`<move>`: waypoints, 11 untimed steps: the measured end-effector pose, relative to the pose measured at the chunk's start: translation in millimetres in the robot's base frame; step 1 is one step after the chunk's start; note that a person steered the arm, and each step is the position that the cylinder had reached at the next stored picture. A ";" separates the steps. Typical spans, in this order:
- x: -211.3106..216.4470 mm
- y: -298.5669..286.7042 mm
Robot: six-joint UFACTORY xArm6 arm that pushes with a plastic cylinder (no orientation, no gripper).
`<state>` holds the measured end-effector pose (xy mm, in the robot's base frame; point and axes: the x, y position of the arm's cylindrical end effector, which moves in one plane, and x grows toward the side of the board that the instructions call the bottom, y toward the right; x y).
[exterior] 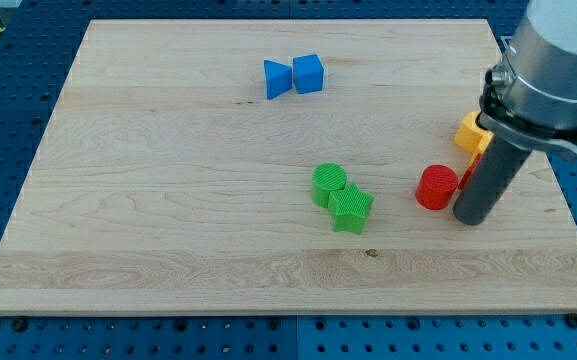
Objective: Push the red circle into the green circle
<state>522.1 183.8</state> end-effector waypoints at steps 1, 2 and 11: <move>-31.3 -15.3; -39.8 -19.6; -70.4 -81.4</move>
<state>451.7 102.4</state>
